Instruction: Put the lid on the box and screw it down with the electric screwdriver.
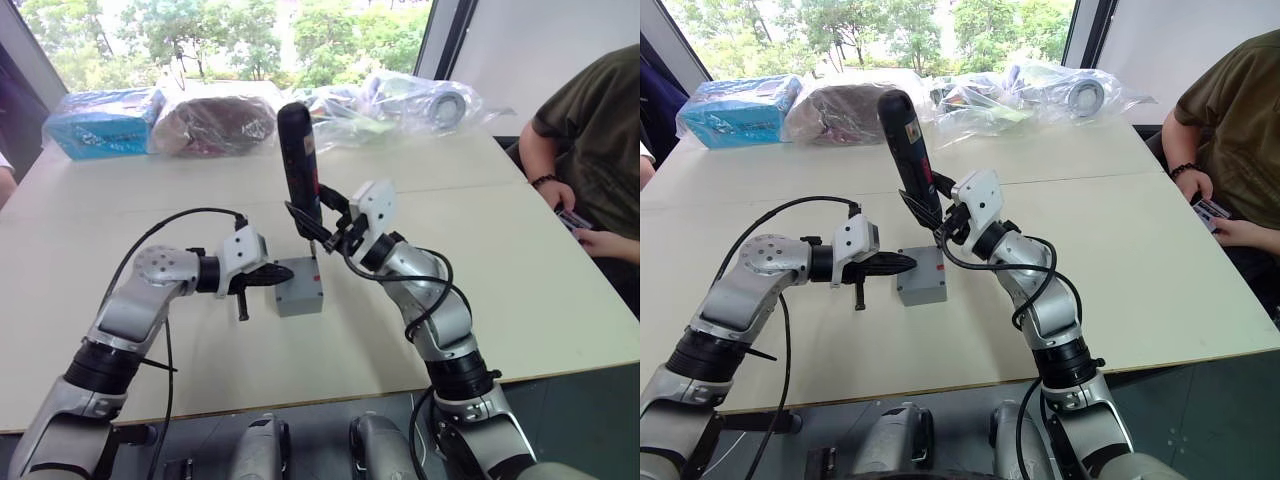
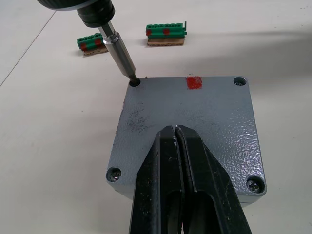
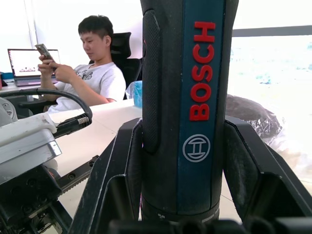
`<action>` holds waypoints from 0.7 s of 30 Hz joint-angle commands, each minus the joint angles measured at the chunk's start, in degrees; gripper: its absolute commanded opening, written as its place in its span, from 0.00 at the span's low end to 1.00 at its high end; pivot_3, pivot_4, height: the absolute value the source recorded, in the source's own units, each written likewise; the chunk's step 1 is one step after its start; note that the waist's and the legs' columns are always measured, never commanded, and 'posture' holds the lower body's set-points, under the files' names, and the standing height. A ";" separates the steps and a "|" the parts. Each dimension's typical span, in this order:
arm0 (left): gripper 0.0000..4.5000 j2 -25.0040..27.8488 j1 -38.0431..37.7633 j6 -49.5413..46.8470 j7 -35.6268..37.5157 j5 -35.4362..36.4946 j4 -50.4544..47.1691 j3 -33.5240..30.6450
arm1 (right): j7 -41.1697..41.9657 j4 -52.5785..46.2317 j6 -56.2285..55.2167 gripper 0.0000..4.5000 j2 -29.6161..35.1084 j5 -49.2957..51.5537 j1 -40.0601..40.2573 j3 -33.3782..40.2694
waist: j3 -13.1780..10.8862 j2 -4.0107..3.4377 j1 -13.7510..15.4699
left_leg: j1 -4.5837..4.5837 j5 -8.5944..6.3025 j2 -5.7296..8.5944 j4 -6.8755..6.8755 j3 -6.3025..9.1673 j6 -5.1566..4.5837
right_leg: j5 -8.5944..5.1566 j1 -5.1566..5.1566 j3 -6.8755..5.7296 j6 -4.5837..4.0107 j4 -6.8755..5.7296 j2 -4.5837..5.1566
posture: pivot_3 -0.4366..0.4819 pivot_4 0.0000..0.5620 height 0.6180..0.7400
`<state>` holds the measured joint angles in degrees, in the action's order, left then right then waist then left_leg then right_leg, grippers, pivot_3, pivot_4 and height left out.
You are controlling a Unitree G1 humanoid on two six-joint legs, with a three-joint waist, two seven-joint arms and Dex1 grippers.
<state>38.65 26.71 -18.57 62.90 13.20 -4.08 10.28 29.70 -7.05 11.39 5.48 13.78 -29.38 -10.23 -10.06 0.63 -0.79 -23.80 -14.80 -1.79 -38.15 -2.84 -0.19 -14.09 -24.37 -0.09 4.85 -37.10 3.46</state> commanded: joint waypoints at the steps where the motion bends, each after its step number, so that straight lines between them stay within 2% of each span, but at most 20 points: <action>1: 0.00 0.53 -0.73 -1.13 0.39 -0.82 1.24 0.77 | -0.39 -1.85 -0.91 0.41 -0.95 0.98 -2.39 1.01 | 0.00 0.00 0.00 | 0.00 0.00 0.00 0.00 0.00 0.00 | 0.00 0.00 0.00 0.00 0.00 0.00 | 0.48 0.27 1.00; 21: 0.00 0.58 -0.60 -1.02 0.51 -0.99 1.34 0.82 | -0.89 -2.46 -0.67 0.41 -1.58 1.35 -0.40 0.33 | 0.00 0.00 -0.01 | 0.00 0.00 0.00 0.00 0.01 0.00 | 0.00 0.00 0.00 0.00 0.00 0.00 | 0.48 0.27 1.00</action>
<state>38.65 26.88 -18.55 63.18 13.20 -3.82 10.28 29.06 -7.05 11.46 5.10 13.86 -29.32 -10.24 -10.07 0.63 -0.80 -23.81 -14.80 -1.80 -38.14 -2.83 -0.19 -14.09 -24.38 -0.09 4.85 -37.10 3.46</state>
